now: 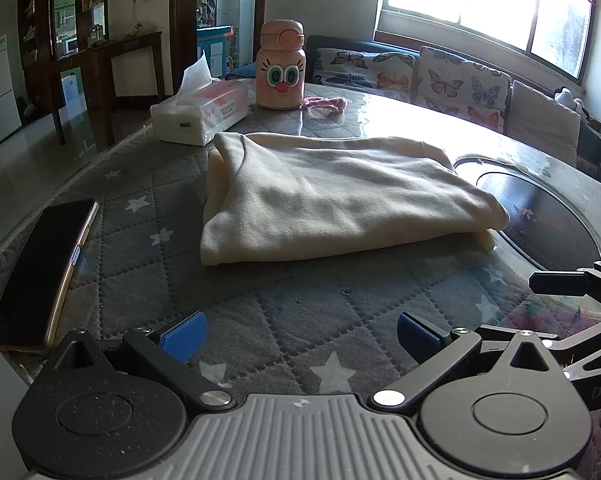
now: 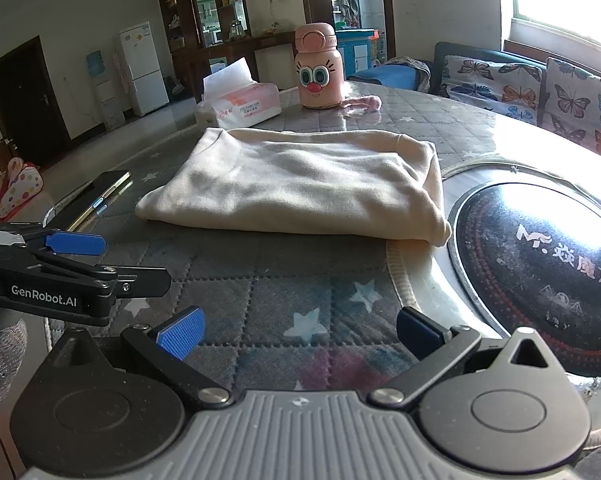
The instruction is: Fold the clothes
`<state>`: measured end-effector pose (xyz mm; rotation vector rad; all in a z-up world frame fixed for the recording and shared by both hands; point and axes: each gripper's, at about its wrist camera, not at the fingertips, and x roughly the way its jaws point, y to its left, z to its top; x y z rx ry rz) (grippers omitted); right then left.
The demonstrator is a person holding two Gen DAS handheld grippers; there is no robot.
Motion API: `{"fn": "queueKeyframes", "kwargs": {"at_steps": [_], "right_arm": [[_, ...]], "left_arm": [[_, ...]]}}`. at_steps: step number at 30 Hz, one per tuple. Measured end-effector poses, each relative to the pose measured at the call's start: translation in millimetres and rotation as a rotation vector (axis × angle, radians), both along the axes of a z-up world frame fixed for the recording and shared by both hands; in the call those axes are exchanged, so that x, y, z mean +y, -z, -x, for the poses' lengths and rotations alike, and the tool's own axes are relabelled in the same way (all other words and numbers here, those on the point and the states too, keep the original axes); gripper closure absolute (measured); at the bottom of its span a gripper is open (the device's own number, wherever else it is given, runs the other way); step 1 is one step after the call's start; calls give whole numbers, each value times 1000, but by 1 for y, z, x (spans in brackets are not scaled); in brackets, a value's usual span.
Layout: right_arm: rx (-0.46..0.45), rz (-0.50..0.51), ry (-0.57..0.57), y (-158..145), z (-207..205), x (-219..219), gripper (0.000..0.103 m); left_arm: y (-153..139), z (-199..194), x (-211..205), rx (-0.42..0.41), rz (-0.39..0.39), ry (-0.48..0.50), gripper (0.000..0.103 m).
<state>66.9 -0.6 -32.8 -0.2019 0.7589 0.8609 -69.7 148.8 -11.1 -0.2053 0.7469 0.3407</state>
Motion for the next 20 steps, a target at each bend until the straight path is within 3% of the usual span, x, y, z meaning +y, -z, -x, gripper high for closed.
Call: {"fn": "queueKeyframes", "kwargs": {"at_steps": [20], "right_arm": [[11, -3, -6, 2, -2, 2, 0]], "left_arm": [[1, -4, 1, 1, -4, -6, 0]]}}
